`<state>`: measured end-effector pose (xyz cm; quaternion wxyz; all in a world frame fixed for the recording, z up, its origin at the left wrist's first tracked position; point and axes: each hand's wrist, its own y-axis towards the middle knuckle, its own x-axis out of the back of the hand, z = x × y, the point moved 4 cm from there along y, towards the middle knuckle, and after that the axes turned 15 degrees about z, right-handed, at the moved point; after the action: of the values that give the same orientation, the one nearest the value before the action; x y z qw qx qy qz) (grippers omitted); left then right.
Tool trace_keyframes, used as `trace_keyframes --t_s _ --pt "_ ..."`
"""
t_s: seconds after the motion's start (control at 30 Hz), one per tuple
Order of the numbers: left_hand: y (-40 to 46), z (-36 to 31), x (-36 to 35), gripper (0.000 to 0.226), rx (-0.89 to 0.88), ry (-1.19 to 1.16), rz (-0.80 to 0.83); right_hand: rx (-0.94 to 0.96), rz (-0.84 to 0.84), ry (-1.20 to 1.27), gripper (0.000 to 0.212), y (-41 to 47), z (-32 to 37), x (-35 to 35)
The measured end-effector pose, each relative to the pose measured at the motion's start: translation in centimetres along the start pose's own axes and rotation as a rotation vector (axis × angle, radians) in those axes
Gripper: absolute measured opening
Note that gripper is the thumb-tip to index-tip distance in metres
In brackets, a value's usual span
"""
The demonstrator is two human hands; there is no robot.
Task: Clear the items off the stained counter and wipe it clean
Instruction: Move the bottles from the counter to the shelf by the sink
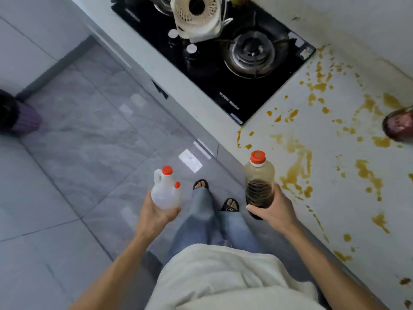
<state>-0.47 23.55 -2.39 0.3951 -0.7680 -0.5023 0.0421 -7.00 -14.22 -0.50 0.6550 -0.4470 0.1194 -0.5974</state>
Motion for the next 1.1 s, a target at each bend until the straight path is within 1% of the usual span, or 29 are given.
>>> trace_keyframes --t_s 0.1,0.2,0.3,0.33,0.47,0.53,0.67,0.77,0.87,0.97,1.03,1.1 --pt "-2.2 4.2 1.8 0.052 0.104 -0.077 -0.069 0.075 0.053 -0.073 0.079 2.7 4.6 -1.5" --pt "-4.2 7.5 3.6 0.048 0.179 -0.202 -0.119 0.142 0.116 -0.148 0.071 5.0 10.0 -3.4" --pt "-5.3 10.0 5.8 0.041 0.252 -0.310 -0.164 0.198 0.162 -0.210 0.072 7.0 15.4 -5.7" --pt "-5.4 10.7 6.7 0.040 0.269 -0.334 -0.181 0.211 0.174 -0.228 0.072 7.6 17.1 -6.5" --pt "-4.5 12.8 10.9 0.051 0.301 -0.339 -0.243 0.218 0.221 -0.292 0.069 10.0 22.2 -9.4" --pt "-3.3 13.4 13.1 0.049 0.304 -0.348 -0.258 0.207 0.240 -0.322 0.071 11.2 23.8 -10.6" --pt "0.3 13.1 18.1 0.055 0.275 -0.383 -0.296 0.177 0.255 -0.363 0.072 13.7 25.8 -12.0" --pt "3.2 11.6 22.4 0.058 0.263 -0.379 -0.355 0.142 0.270 -0.375 0.077 15.9 27.2 -12.3" --pt "5.9 9.6 26.5 0.064 0.279 -0.420 -0.442 0.126 0.261 -0.392 0.074 18.0 29.3 -12.3" --pt "8.8 7.6 30.4 0.066 0.278 -0.450 -0.511 0.108 0.255 -0.396 0.074 21.1 32.0 -12.4" --pt "10.3 6.7 32.6 0.067 0.277 -0.442 -0.517 0.102 0.269 -0.399 0.073 23.4 34.4 -12.8" --pt "11.4 6.7 34.3 0.067 0.319 -0.445 -0.519 0.112 0.292 -0.406 0.073 25.6 37.3 -13.4"
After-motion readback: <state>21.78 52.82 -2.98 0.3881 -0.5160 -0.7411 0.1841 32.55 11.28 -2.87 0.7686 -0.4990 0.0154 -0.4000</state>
